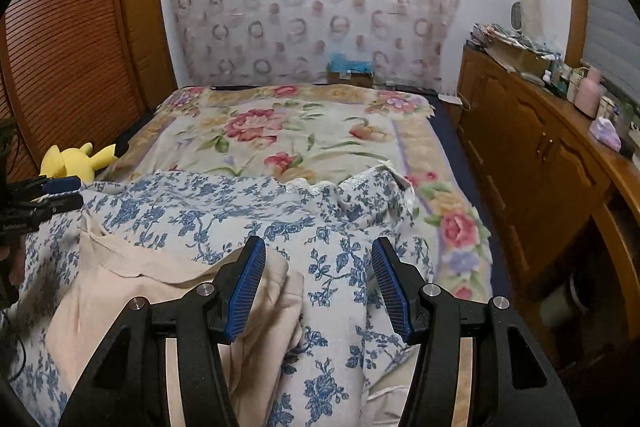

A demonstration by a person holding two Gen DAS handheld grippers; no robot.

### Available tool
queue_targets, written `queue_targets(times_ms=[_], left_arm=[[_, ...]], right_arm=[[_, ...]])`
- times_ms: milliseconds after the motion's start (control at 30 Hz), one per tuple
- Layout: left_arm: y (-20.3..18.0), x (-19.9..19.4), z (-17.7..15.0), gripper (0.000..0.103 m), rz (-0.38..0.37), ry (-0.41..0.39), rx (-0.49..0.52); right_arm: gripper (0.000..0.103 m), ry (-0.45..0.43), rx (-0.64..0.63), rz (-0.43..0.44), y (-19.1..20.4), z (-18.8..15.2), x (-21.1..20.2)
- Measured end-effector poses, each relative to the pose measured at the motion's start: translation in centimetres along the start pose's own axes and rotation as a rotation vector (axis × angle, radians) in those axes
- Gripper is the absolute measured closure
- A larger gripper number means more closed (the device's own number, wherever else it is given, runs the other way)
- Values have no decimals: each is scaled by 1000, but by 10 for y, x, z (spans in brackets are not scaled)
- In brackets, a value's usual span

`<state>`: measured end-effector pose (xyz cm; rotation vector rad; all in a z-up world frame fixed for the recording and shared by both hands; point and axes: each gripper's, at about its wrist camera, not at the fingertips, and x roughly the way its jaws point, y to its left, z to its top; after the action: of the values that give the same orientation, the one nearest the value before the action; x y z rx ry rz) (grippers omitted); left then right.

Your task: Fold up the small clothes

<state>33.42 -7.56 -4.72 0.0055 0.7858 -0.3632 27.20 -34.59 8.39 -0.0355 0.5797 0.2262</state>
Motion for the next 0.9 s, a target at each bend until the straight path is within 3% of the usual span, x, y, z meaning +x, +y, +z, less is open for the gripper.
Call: queue_targets(times_ms=[167,233,400,667,767,900], left_arm=[[-7,-3,-14,39,-31,25,11],[-14,-4,-18,39,-43,31,27],[-34,-2,-33,39,-86,62,60],[-47,22,-48,39,-85,152,87],[-46,23,-49,39,-85,161,80],[-44,25,-51,39,-94,168,61]], right_arm=[[45,13,-20,61,11,-8,-11],[39,38,-34,85,19,-16,-15],[37,110,-50,121,24,-31,-19],[33,249,5,119,10,-34,15],[26,248,27,115,9,-28,16],[24,232,29,117,7,-21,19]])
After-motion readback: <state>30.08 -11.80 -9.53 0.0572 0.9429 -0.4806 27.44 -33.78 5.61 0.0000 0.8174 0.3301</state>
